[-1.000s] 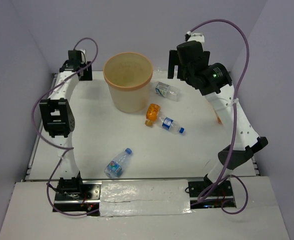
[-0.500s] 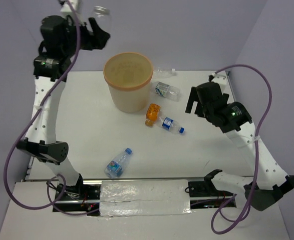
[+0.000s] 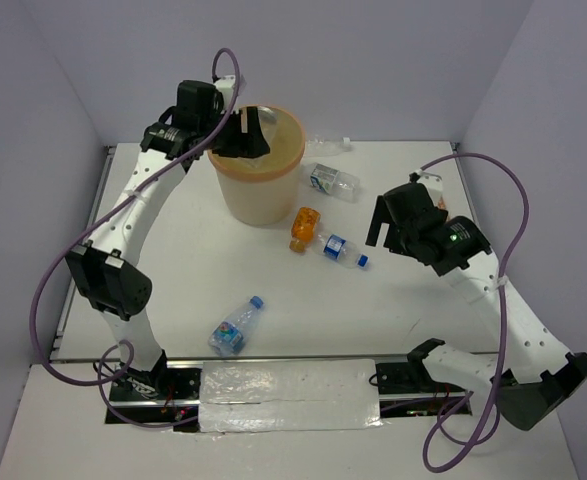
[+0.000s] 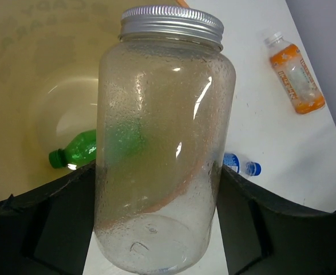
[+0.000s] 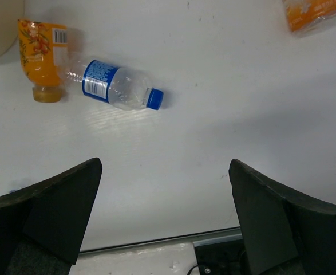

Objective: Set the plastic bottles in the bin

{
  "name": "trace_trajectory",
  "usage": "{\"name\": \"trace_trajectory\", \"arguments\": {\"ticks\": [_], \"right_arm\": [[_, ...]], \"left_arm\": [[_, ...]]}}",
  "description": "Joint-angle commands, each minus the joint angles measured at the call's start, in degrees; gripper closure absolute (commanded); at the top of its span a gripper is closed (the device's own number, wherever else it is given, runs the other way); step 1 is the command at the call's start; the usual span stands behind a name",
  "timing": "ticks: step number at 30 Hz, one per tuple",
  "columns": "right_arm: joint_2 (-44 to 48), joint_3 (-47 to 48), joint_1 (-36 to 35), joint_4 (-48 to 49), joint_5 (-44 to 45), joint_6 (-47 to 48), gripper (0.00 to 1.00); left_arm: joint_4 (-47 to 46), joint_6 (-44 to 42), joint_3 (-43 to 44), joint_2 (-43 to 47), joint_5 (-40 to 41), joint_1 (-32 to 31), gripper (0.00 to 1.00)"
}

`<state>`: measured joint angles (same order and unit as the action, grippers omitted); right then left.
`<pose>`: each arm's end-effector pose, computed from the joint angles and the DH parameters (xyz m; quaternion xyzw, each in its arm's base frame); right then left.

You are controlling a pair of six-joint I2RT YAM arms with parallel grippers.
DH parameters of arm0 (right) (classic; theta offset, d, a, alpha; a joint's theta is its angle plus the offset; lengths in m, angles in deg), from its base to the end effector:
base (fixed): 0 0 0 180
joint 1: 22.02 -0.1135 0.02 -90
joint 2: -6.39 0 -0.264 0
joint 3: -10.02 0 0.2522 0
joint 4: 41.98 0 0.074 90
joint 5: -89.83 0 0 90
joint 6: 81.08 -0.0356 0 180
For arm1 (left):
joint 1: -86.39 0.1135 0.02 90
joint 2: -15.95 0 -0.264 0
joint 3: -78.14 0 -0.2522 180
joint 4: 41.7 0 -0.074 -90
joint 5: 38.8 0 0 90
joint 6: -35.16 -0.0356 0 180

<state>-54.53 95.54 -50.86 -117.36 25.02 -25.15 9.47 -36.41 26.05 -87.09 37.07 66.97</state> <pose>0.1721 0.0775 0.3669 0.1151 0.9150 -0.0043 0.3866 0.3797 -0.1431 0.4287 0.0722 0.8424 -0.2687 0.4615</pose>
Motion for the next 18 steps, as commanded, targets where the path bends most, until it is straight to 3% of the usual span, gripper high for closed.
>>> {"name": "trace_trajectory", "arguments": {"ticks": [1, 3, 4, 10, 18], "right_arm": [[-0.94, -0.14, 0.28, 2.74, -0.66, -0.21, 0.00], [-2.00, -0.57, 0.36, 3.61, -2.59, 0.14, 0.00], [-2.18, -0.84, 0.36, 4.05, -3.12, 0.23, 0.00], [-2.79, -4.44, 0.19, 6.52, -5.94, 1.02, 0.00], [-4.29, -6.02, 0.19, 8.19, -7.88, 2.25, 0.00]], "left_arm": [[-3.13, 1.34, 0.72, 1.71, -0.20, 0.08, 0.16], [-1.56, 1.25, 3.35, -0.13, -0.72, -0.09, 0.02], [-0.85, 1.16, 4.49, -0.49, -0.81, -0.18, 0.00], [-0.66, 1.34, 7.15, 1.69, 1.64, -1.23, 0.00], [0.99, -1.20, -3.48, 13.46, 8.93, -3.43, 0.00]]}}
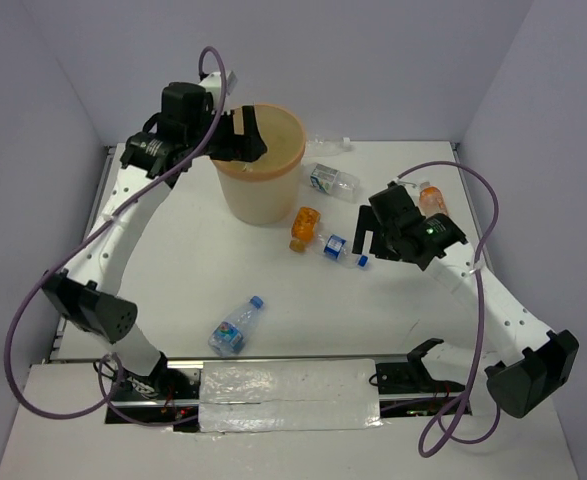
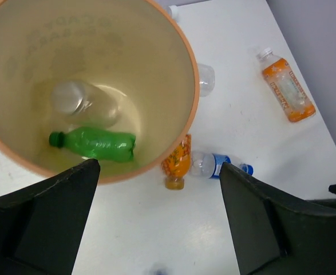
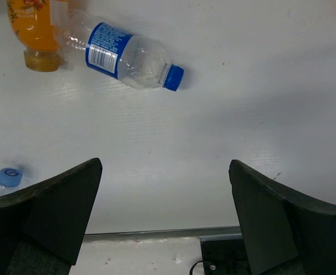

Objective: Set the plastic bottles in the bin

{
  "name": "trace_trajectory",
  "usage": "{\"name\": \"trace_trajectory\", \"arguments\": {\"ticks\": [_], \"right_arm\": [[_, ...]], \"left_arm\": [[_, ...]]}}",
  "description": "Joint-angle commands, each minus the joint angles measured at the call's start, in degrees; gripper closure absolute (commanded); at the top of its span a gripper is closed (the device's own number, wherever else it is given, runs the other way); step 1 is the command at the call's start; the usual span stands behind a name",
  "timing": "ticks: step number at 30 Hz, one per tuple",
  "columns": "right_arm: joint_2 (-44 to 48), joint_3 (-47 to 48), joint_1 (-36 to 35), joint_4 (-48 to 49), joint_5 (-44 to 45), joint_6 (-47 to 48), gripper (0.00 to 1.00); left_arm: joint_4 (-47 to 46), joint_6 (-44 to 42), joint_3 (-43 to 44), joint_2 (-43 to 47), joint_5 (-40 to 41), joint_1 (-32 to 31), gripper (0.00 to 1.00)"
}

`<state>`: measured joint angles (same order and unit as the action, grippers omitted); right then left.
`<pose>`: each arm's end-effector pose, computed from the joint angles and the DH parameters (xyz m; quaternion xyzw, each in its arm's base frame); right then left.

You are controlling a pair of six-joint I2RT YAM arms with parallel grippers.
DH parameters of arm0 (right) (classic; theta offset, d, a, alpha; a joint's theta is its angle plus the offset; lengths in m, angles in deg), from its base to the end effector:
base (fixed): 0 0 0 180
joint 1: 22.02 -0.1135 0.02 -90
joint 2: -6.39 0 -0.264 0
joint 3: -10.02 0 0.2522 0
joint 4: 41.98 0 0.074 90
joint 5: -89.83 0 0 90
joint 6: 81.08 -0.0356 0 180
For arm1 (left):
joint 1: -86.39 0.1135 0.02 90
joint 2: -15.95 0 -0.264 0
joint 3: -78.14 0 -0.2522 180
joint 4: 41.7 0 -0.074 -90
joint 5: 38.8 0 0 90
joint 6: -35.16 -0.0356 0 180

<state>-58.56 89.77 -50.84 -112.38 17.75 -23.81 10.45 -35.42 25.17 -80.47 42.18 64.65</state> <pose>0.1919 0.0931 0.3281 0.0782 0.9415 0.0216 0.3271 0.3399 -0.1415 0.4642 0.0609 0.8232 -0.2580 0.5021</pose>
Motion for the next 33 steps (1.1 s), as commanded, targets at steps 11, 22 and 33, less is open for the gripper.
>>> {"name": "trace_trajectory", "arguments": {"ticks": [11, 22, 33], "right_arm": [[-2.02, -0.87, 0.25, 5.14, -1.04, 0.56, 0.00], [-2.91, 0.45, 0.25, 4.88, -2.71, 1.00, 0.00], [-2.02, 0.10, 0.25, 5.75, -3.58, 0.56, 0.01]], "left_arm": [[10.47, 4.45, -39.43, 26.80, 10.34, -12.17, 0.00], [9.77, 16.52, -57.72, 25.86, 10.33, -23.25, 0.00], [7.58, 18.03, -61.77, 15.93, 11.47, -26.69, 0.01]]}}
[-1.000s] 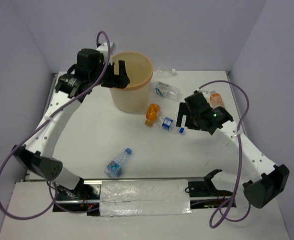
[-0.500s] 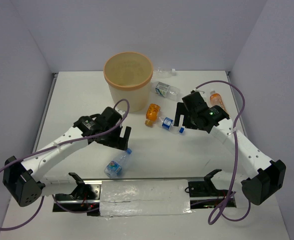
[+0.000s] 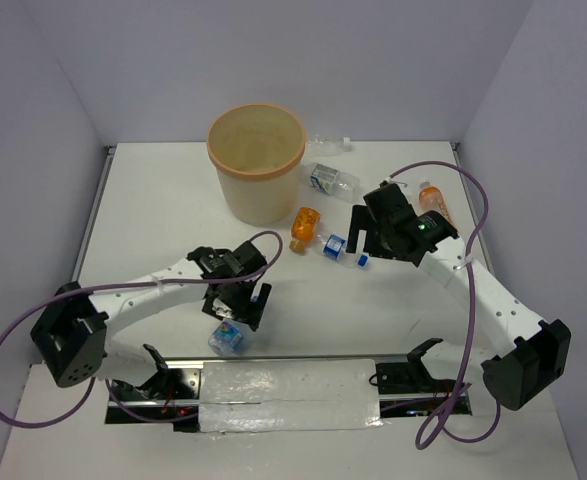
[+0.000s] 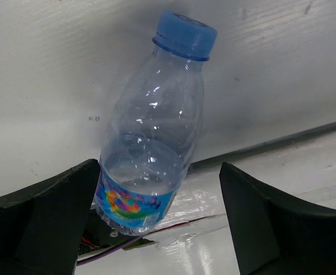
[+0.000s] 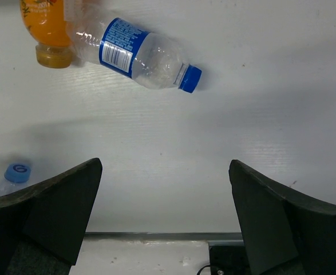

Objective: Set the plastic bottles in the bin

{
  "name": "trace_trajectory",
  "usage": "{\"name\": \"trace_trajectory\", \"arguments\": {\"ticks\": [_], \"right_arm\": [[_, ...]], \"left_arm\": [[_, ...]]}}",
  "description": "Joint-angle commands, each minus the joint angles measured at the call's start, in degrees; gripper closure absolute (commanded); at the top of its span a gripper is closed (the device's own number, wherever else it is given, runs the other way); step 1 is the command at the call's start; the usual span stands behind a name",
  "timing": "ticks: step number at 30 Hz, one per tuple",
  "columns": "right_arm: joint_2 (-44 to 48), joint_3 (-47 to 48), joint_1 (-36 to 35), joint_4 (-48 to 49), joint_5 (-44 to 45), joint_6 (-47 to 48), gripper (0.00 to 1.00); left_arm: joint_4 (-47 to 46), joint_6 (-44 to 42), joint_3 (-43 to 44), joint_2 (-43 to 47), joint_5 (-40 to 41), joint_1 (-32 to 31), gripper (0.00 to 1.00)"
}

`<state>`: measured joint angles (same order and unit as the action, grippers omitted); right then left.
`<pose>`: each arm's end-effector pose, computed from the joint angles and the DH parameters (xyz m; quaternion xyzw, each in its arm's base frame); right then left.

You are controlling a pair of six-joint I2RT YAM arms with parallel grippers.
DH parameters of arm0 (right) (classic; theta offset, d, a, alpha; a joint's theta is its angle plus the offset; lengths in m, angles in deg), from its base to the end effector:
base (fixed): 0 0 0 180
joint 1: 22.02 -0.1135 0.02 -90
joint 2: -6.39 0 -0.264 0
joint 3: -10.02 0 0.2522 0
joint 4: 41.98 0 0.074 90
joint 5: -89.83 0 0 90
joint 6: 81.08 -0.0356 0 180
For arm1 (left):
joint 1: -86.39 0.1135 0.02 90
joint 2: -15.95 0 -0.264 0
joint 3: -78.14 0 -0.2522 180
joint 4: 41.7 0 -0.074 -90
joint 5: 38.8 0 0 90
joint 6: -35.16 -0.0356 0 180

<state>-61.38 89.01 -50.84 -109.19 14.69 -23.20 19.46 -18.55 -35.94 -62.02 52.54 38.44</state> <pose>0.2043 0.1020 0.3171 0.0651 0.9468 0.0405 0.3127 0.1636 -0.1801 0.2141 0.0988 0.9843 -0.0893 0.1160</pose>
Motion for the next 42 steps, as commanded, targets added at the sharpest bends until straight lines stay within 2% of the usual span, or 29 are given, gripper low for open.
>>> {"name": "trace_trajectory", "arguments": {"ticks": [1, 2, 5, 6, 9, 12, 17, 18, 19, 20, 21, 22, 23, 24, 25, 26, 32, 38, 41, 42], "right_arm": [[0.79, 0.86, 0.25, 3.08, -0.96, 0.04, 0.00], [0.71, 0.86, 0.08, 3.35, -1.92, -0.05, 0.00], [0.09, 1.21, 0.17, 4.06, -2.98, -0.14, 0.00], [-0.34, 1.47, 0.17, 4.06, -2.99, -0.22, 0.00], [-0.70, 2.44, 0.17, 3.97, -2.81, 0.04, 0.00], [-0.61, 3.50, 0.25, 3.44, -1.33, 0.65, 0.00], [-0.26, 4.90, 0.17, 2.56, 0.61, 0.66, 0.00], [0.00, 5.08, 0.17, 2.48, 0.88, 0.65, 0.01], [0.26, 5.43, 0.25, 2.30, 1.14, 0.74, 0.00], [0.27, 5.52, 0.17, 2.04, 1.84, 0.57, 0.00], [0.44, 5.69, 0.25, 2.12, 2.11, 0.57, 0.00], [0.53, 5.61, 0.17, 2.30, 2.11, 0.74, 0.00], [0.53, 5.52, 0.17, 2.65, 2.11, 0.92, 0.00], [0.44, 5.87, 0.25, 2.74, 1.94, 1.09, 0.00], [0.10, 6.13, 0.25, 2.65, 1.67, 1.01, 0.00], [-0.17, 6.57, 0.25, 2.04, 1.41, 0.92, 0.00], [1.41, 5.96, 0.25, 3.88, -1.05, 1.09, 0.00], [1.06, 3.25, 0.25, 3.53, -1.32, 2.67, 0.00], [0.80, 1.49, 0.17, 3.88, -0.44, 3.29, 0.00], [0.71, 0.95, 0.17, 3.97, -0.18, 3.55, 0.00]], "left_arm": [[-1.43, 1.06, -0.48, -3.66, 1.73, -0.57, 0.01], [-1.52, 1.32, -0.22, -4.72, 2.34, -0.66, 0.01], [-2.05, 0.80, 1.10, -7.71, 3.22, -1.10, 0.22], [-1.52, 0.27, 1.80, -8.50, 3.57, -1.19, 0.32], [-0.29, -0.78, 2.59, -9.30, 4.19, -1.28, 0.40], [3.39, -2.36, 5.66, -9.04, 5.86, -1.28, 0.42], [13.06, -6.67, 25.75, -7.54, 8.06, -0.93, 0.39], [14.12, -7.72, 34.50, -7.89, 8.32, -0.58, 0.39], [15.69, -10.69, 38.94, -9.29, 8.58, 0.91, 0.40], [16.67, -12.11, 48.90, -10.61, 9.46, 1.88, 0.41], [17.63, -13.43, 54.13, -11.84, 10.77, 3.02, 0.42], [15.38, -15.18, 57.40, -12.81, 13.13, 6.08, 0.46], [14.40, -15.55, 63.88, -13.51, 11.59, 8.37, 0.48], [13.69, -15.20, 67.33, -14.48, 9.14, 11.18, 0.49], [12.82, -12.94, 70.07, -16.49, 4.59, 16.69, 0.50], [10.55, -12.13, 74.62, -17.64, 2.80, 18.66, 0.50], [-6.23, -13.44, 79.05, -22.39, 3.67, 22.27, 0.46], [-12.76, -10.63, 78.53, -29.51, 2.26, 27.11, 0.47], [-15.22, -11.15, 77.74, -32.15, 4.09, 27.38, 0.42], [-15.58, -11.33, 77.74, -33.63, 4.63, 27.38, 0.36]]}}
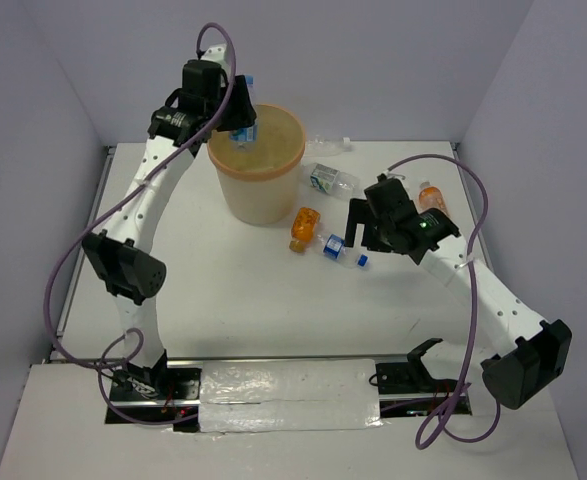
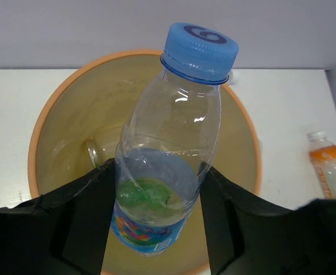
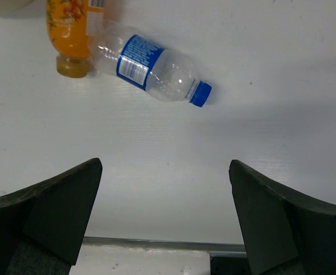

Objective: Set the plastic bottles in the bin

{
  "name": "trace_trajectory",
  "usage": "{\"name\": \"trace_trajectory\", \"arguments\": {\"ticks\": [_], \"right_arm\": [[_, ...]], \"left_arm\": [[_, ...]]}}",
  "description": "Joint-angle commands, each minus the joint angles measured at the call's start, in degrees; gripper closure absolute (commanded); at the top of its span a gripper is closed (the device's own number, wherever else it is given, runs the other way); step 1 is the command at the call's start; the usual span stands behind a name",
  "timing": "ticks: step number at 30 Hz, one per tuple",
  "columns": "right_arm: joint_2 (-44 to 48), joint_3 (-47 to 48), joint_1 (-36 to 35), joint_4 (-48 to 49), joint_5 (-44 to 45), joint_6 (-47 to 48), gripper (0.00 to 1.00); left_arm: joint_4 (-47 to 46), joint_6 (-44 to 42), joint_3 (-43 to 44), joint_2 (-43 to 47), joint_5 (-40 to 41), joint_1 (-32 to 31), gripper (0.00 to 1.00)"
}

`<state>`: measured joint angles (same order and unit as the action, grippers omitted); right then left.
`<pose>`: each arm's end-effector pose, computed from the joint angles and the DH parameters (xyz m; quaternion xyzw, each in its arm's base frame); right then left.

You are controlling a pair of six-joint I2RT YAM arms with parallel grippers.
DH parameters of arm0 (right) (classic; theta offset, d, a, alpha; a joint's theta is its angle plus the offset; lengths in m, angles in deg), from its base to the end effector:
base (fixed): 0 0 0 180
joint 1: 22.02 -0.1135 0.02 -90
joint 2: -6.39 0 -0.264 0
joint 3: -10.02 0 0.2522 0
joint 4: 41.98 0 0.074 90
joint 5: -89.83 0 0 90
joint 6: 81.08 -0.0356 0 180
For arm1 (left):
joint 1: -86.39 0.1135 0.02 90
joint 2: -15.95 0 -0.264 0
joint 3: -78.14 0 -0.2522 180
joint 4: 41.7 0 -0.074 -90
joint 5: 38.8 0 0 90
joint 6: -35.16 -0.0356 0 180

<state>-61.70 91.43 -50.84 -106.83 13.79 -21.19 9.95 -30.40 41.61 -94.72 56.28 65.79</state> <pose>0.2095 0.1055 0.3315 0.0506 0.9367 0.0610 0.3411 0.4025 -0.1479 0.4618 -0.0530 0.8112 -0.1893 0.5507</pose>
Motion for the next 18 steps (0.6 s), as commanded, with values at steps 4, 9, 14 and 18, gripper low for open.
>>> {"name": "trace_trajectory", "arguments": {"ticks": [4, 9, 14, 18], "right_arm": [[-0.72, -2.79, 0.17, 2.05, 0.81, 2.77, 0.00], [-3.18, -3.50, 0.17, 3.45, 1.86, 5.05, 0.00], [-8.80, -1.66, 0.17, 4.95, 5.54, 9.00, 0.00], [-15.56, 0.54, 0.25, 6.88, 6.26, 12.00, 0.00]], "left_arm": [[-2.82, 0.69, 2.83, -4.02, 0.55, 0.03, 0.03], [-3.70, 0.43, -1.65, 0.80, -0.86, 0.03, 0.00], [-1.94, -0.54, -2.88, 7.90, -1.04, 0.03, 0.00], [-1.06, 0.25, -11.29, 14.59, -1.57, 0.03, 0.00]]}}
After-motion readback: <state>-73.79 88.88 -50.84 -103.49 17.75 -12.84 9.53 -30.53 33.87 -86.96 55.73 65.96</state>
